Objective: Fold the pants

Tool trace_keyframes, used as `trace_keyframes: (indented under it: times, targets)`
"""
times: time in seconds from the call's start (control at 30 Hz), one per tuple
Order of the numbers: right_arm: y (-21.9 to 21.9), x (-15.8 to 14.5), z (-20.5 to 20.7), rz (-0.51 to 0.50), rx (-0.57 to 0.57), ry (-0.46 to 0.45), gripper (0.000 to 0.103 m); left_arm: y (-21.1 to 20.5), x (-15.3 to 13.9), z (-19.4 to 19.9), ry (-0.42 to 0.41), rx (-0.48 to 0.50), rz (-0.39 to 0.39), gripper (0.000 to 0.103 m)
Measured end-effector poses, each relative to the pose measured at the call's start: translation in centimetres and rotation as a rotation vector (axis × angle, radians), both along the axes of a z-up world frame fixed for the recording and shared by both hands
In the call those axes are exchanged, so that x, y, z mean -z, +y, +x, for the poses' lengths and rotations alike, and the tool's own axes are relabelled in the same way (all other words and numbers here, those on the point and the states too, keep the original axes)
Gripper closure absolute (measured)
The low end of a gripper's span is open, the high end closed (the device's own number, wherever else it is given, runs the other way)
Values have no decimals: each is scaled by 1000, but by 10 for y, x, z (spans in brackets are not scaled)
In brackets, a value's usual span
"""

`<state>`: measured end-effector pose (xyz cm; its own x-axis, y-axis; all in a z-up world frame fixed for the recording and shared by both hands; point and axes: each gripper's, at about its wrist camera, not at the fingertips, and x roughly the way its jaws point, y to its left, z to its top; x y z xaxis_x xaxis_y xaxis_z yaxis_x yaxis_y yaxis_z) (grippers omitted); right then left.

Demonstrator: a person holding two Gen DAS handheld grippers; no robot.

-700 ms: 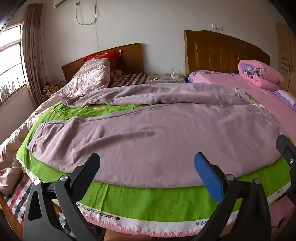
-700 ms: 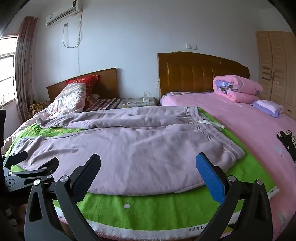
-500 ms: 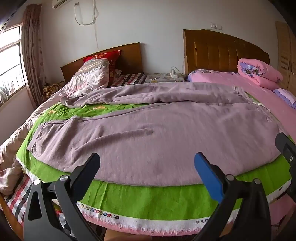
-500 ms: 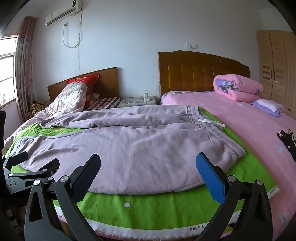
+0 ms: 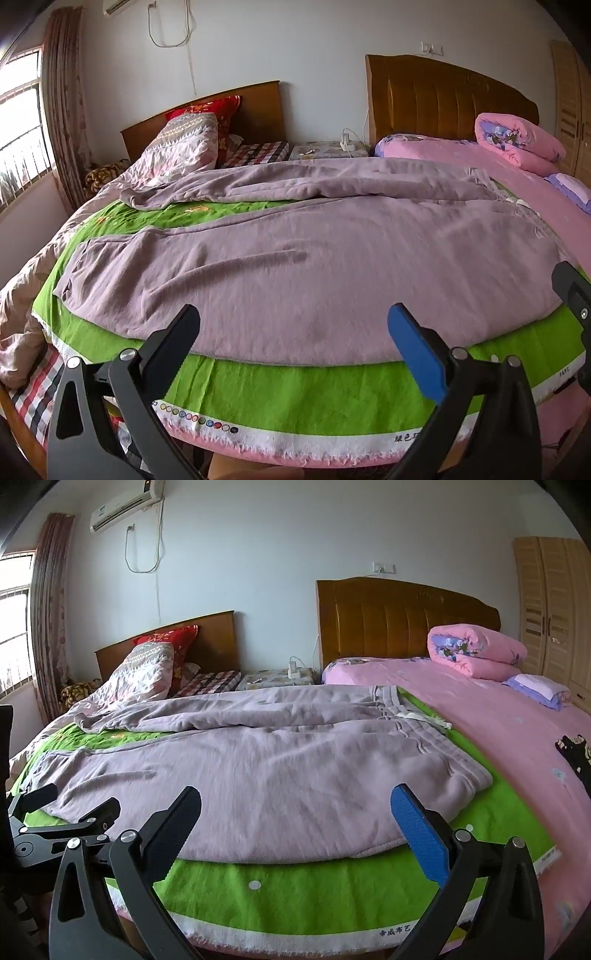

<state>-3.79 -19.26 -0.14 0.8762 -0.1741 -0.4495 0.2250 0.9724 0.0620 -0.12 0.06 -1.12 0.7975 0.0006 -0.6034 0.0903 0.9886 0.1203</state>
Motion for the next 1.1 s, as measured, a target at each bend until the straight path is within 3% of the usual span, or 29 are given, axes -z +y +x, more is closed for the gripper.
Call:
trace_keyframes:
  times: [1.1]
  targets:
    - [4, 12, -3, 17, -5, 16, 4, 1, 4, -1, 10, -1, 0, 1]
